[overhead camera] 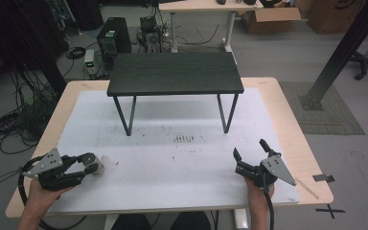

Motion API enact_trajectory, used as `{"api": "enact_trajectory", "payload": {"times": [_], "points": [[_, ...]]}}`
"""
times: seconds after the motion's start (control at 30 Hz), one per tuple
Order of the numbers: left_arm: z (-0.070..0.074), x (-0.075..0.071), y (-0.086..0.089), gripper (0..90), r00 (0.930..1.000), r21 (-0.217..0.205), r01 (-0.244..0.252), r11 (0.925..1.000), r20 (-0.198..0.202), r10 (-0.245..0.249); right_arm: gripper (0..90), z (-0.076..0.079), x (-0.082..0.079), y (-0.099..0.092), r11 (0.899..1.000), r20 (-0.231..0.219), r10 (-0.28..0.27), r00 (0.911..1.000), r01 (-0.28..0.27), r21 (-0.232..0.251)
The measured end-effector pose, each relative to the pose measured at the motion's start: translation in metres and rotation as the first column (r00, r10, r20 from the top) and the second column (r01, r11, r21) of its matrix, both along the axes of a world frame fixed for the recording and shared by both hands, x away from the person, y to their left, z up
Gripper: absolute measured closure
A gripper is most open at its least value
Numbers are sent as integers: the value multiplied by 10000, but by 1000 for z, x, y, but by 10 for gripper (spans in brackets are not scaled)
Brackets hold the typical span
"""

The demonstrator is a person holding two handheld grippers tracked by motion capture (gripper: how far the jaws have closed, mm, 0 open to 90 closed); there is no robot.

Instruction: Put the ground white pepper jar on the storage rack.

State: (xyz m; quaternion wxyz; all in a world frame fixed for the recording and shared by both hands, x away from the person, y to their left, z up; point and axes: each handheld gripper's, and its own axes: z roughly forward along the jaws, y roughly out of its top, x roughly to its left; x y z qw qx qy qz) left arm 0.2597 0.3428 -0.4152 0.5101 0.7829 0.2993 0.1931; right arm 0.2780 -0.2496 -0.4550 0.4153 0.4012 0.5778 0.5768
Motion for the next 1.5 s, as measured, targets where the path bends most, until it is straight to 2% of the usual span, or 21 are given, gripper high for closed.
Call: {"api": "enact_trajectory", "payload": {"times": [0.27,0.37,0.57,0.73,1.1,1.5], "points": [[24,8,-20,491,9991,-227,415,9989,-94,-417,38,0,0,0,10000,3,2,10000,-2,1],[30,10,-25,491,9985,-223,546,9983,-89,-548,37,0,0,0,10000,6,0,10000,0,4],[50,17,-46,492,9947,-191,1019,9946,-125,-1022,37,0,0,0,10000,8,-3,10000,3,8],[63,22,-58,492,9927,-124,1202,9927,-98,-1203,38,0,0,0,10000,7,-3,10000,3,8],[106,43,-85,491,9861,-25,1658,9862,109,-1658,37,0,0,0,10000,23,0,10000,0,18],[143,68,-107,492,9778,93,2069,9783,305,-2071,37,0,0,0,10000,19,5,10000,-5,20]]}}
